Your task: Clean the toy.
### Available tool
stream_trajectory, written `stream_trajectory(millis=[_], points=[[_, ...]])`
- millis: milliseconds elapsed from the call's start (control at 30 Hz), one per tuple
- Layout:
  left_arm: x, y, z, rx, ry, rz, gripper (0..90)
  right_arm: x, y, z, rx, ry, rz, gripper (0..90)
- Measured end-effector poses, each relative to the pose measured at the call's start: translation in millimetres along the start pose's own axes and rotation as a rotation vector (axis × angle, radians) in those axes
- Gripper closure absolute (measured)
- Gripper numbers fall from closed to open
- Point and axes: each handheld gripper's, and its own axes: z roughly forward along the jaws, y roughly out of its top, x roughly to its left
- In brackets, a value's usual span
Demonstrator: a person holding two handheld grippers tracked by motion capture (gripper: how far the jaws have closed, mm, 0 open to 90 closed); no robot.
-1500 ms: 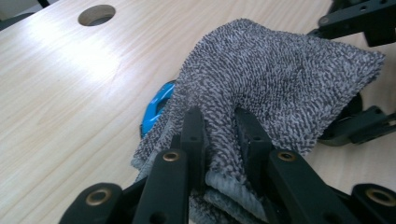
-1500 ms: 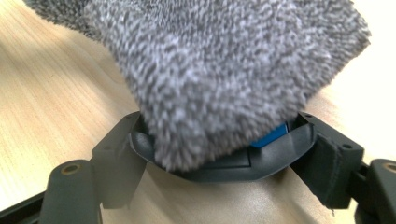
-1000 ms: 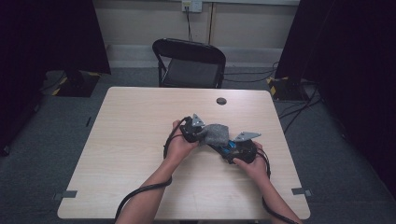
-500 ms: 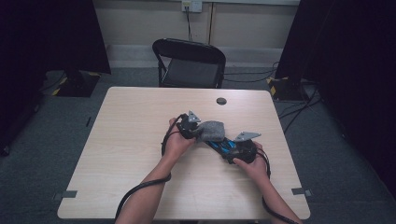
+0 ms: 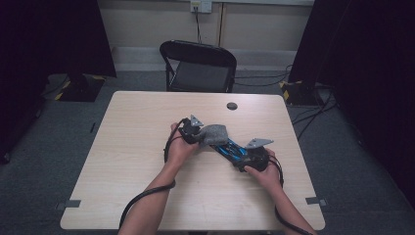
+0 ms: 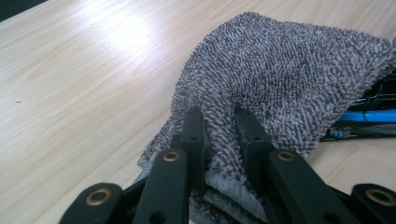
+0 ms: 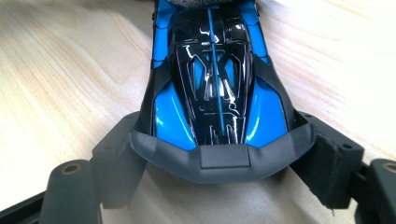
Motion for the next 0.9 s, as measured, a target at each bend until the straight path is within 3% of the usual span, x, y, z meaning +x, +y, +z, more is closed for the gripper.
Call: stream_trajectory(millis=[900], points=[[34.4,-15.6,-26.5,0.0,0.091,-0.045,76.1,-0.1,0.0,0.0,0.0,0.001,-0.001,23.7]])
